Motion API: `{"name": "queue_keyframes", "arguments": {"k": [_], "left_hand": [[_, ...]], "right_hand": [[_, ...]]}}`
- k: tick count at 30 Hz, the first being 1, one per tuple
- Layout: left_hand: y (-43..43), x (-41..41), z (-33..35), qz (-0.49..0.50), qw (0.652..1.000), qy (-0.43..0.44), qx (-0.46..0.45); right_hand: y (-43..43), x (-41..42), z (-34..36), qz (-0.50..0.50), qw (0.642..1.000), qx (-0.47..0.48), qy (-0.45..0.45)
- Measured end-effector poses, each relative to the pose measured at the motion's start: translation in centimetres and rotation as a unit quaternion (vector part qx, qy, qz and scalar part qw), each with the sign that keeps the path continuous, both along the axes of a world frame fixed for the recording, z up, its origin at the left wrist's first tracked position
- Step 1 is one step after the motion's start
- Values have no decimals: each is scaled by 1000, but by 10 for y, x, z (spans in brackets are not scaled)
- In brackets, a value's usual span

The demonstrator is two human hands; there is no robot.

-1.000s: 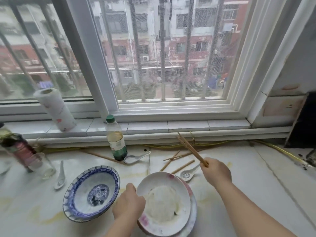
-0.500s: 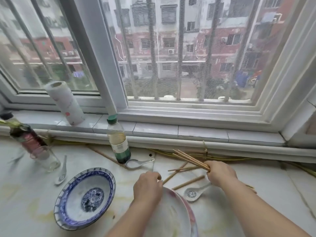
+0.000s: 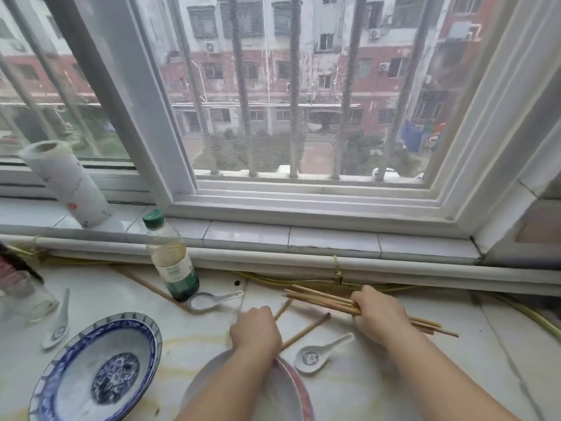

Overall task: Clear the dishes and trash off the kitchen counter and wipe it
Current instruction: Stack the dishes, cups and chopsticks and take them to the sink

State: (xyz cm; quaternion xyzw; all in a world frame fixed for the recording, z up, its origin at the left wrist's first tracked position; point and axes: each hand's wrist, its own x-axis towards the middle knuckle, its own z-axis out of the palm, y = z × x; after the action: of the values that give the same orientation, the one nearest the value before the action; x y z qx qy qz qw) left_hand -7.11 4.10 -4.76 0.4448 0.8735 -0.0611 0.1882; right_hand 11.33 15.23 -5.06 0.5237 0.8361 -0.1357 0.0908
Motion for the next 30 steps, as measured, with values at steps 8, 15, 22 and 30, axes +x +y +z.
{"name": "queue_keyframes", "arguments": {"k": [8, 15, 22, 30], "left_hand": [[8, 8, -1, -8, 998, -57, -8], [7, 10, -9, -82, 995, -8, -48], [6, 7, -9, -102, 994, 6, -26], [8, 7, -4, -106, 993, -14, -59]], "right_hand": [[-2, 8, 23, 5, 995, 67, 68], [-21, 5, 27, -37, 988, 48, 143], [-34, 8, 35, -129, 964, -13, 231], [-59, -1, 30, -169, 946, -48, 273]]}}
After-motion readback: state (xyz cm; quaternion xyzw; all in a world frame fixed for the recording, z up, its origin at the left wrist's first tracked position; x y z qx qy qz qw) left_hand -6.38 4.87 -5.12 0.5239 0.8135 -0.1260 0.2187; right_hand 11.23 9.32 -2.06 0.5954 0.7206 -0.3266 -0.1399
